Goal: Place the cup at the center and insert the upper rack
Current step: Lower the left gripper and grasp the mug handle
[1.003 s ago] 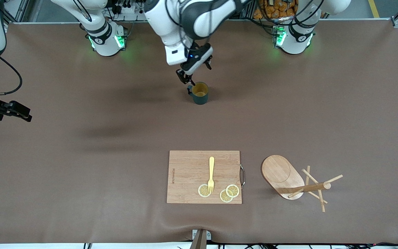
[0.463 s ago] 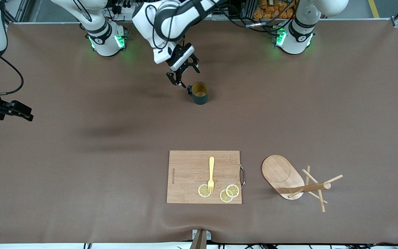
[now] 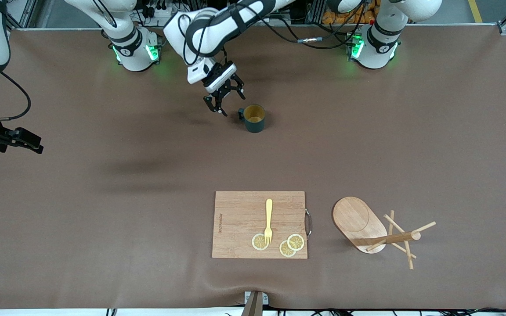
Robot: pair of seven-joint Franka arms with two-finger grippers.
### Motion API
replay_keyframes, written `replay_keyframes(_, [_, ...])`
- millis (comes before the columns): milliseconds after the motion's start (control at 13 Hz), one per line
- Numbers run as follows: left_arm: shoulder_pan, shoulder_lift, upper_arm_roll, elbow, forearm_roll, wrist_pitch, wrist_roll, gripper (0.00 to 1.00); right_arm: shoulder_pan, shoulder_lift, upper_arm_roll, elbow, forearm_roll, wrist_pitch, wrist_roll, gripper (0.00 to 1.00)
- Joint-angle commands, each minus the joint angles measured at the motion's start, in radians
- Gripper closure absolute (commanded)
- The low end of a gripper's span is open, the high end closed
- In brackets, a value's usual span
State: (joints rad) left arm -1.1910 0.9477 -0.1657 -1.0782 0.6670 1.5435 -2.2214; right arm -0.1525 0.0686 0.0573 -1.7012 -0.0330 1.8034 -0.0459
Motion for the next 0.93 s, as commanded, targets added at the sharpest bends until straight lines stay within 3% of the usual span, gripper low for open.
replay_keyframes(0, [-0.022, 0.066, 0.012, 0.072, 0.023, -0.013, -0.029, 0.0, -0.019, -0.01, 0.015, -0.008, 0.05, -0.022, -0.005, 0.0])
replay_keyframes(386, [-0.028, 0.117, 0.021, 0.08, 0.023, -0.002, -0.061, 0.0, -0.018, -0.01, 0.015, -0.002, 0.109, -0.033, -0.006, 0.0])
replay_keyframes(849, [-0.028, 0.138, 0.035, 0.077, 0.023, -0.003, -0.078, 0.01, -0.022, -0.009, 0.013, 0.0, 0.097, -0.024, -0.008, 0.0])
